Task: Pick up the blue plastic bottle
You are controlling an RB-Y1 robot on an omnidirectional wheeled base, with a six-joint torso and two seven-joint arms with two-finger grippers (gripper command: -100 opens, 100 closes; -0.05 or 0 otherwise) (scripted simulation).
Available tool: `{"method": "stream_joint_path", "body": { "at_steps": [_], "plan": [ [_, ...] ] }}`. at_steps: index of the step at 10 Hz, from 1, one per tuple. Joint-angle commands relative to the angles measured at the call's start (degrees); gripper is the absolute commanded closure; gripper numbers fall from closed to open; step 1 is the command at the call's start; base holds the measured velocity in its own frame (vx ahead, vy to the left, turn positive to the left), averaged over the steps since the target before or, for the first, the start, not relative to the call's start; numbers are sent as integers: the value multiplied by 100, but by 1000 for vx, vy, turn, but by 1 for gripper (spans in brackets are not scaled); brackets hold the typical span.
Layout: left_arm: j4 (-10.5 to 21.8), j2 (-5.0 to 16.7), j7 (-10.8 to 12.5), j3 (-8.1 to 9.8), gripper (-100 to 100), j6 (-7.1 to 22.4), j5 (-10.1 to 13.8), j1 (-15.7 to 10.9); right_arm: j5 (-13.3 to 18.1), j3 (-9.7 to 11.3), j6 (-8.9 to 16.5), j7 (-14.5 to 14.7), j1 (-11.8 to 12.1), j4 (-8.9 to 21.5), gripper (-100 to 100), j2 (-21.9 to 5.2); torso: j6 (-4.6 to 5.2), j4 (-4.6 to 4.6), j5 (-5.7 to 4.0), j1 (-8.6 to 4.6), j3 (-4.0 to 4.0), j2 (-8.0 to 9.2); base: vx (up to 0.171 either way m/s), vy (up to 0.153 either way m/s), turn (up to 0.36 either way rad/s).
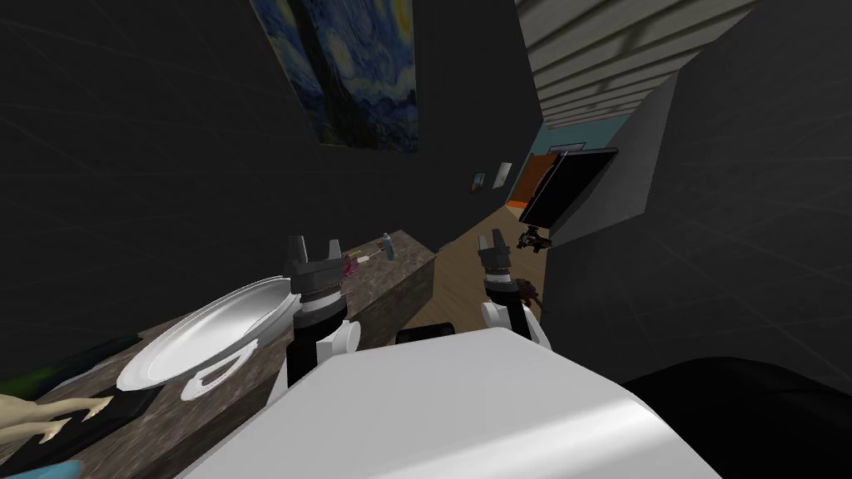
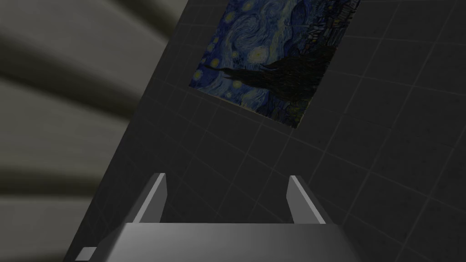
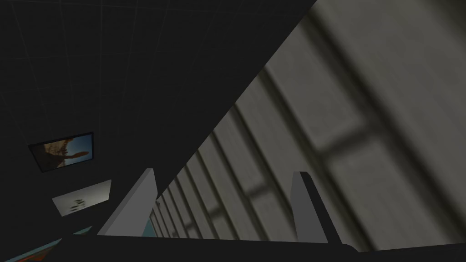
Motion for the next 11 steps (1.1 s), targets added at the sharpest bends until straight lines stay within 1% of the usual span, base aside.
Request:
{"method": "stream_joint_path", "body": {
  "at_steps": [1, 4, 5, 8, 11],
  "plan": [
    [78, 190, -14, 21, -100, 59, 55, -61, 0, 0, 0, 0, 0, 0, 0, 0, 0, 0, 0, 0, 0, 0, 14, -57, 74],
    [251, 477, -14, 94, -100, 199, 211, -200, 0, 1, 0, 0, 0, 0, 0, 1, 0, 0, -8, -40, 0, 0, 5, -111, 93],
    [410, 649, 12, 180, -100, 330, 374, -326, 0, 1, 0, 0, 0, 0, 0, 1, 0, -1, -11, -48, -4, -7, 24, -154, 147],
    [712, 871, 106, 359, -100, 570, 699, -544, 0, 1, 0, 0, 1, 0, 0, 2, 0, -6, -15, -66, -17, -29, 60, -174, 106],
    [1077, 1042, 271, 590, -100, 849, 1103, -774, 0, 1, 0, 0, 0, 0, 0, 1, 1, -5, -13, -56, -13, -22, 37, -153, 64]
  ]
}}
